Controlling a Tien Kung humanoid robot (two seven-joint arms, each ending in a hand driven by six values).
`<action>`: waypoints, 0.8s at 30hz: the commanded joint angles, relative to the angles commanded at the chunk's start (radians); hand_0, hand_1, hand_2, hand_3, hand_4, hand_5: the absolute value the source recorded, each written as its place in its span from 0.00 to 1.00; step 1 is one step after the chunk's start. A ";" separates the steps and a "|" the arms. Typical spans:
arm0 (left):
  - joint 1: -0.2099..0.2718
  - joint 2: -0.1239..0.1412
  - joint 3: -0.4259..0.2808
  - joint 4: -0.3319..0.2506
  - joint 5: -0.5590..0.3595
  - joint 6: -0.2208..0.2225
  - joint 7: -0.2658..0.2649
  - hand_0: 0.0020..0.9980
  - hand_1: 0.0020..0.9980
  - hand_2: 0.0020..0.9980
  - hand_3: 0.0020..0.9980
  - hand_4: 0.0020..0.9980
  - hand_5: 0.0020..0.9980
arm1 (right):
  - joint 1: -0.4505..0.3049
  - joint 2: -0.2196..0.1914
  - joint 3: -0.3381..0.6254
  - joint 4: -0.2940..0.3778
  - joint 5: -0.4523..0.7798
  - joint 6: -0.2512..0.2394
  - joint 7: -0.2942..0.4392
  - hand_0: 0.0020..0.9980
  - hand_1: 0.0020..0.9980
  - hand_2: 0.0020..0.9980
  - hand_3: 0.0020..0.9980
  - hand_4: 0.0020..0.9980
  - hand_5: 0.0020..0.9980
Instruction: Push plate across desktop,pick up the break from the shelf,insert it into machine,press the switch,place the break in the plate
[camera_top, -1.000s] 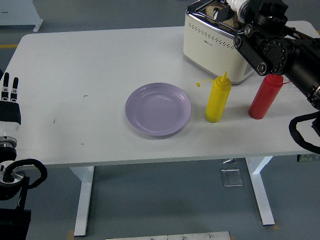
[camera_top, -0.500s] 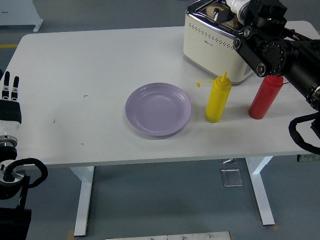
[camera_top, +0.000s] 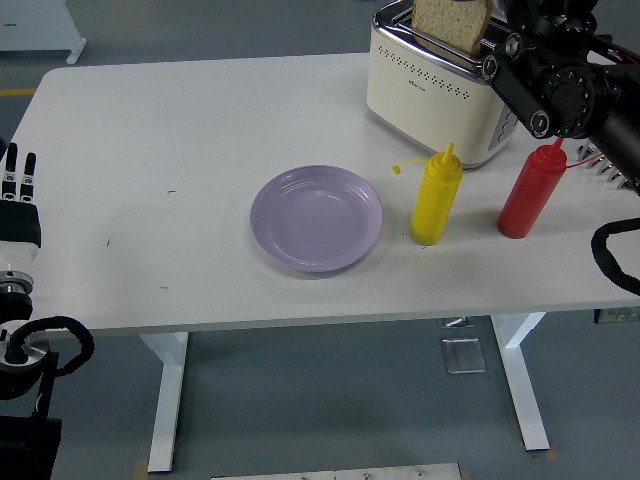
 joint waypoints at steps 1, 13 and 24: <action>0.001 0.001 -0.001 0.000 0.000 0.000 0.000 0.85 0.86 0.86 0.80 0.58 1.00 | 0.001 -0.010 0.013 0.017 -0.014 -0.013 0.002 0.23 0.35 0.42 0.47 0.19 0.19; 0.011 0.006 0.005 0.000 0.000 0.001 0.000 0.85 0.86 0.86 0.79 0.58 1.00 | 0.005 -0.122 0.091 0.266 -0.017 -0.027 -0.013 0.21 0.34 0.41 0.46 0.17 0.20; 0.019 0.006 0.009 -0.001 -0.001 0.002 0.000 0.84 0.86 0.86 0.79 0.58 1.00 | 0.015 -0.150 -0.035 0.554 0.202 0.105 -0.034 0.21 0.33 0.41 0.46 0.18 0.22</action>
